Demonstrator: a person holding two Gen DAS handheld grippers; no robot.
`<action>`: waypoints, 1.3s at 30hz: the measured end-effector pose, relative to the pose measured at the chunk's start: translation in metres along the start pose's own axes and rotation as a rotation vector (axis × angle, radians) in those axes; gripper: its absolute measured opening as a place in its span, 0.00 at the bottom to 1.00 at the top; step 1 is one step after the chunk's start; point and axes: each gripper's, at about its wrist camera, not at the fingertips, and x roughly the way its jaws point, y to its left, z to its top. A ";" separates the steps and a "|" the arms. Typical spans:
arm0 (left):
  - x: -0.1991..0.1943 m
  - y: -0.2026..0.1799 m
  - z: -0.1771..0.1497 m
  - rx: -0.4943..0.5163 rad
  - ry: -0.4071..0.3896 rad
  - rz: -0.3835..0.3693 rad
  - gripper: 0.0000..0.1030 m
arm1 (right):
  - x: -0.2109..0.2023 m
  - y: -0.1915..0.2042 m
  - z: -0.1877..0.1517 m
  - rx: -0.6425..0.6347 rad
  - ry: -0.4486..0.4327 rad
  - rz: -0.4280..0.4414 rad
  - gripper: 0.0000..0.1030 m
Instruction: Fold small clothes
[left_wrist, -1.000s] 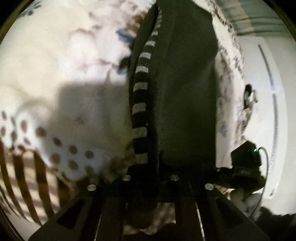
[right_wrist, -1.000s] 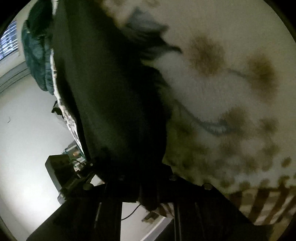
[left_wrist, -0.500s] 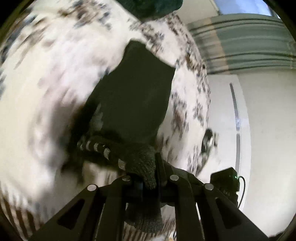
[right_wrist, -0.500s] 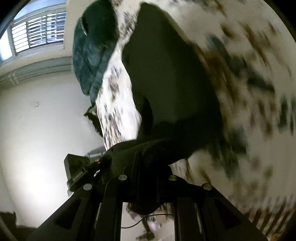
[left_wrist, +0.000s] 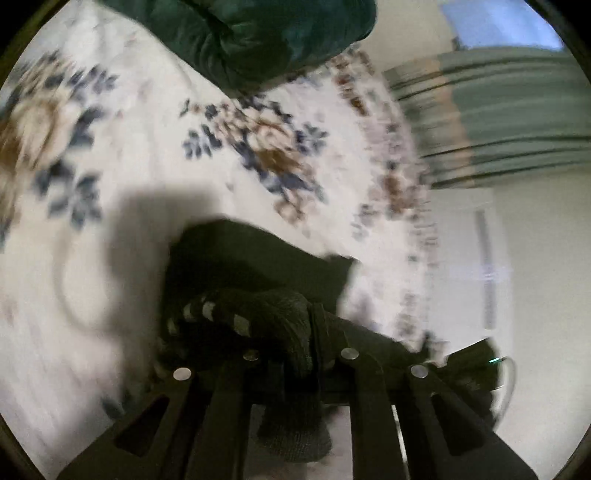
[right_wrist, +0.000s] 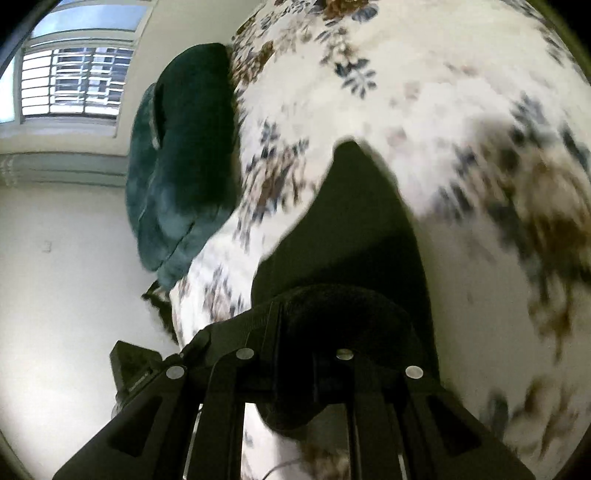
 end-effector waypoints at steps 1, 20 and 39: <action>0.011 0.002 0.010 0.001 0.013 0.015 0.12 | 0.009 -0.002 0.012 0.025 0.006 -0.006 0.12; -0.064 0.046 -0.062 0.020 -0.141 0.022 0.64 | 0.017 -0.041 0.023 -0.108 0.106 -0.183 0.97; 0.034 0.087 -0.193 -0.370 -0.242 -0.121 0.65 | 0.107 -0.072 0.065 -0.236 0.419 -0.113 0.98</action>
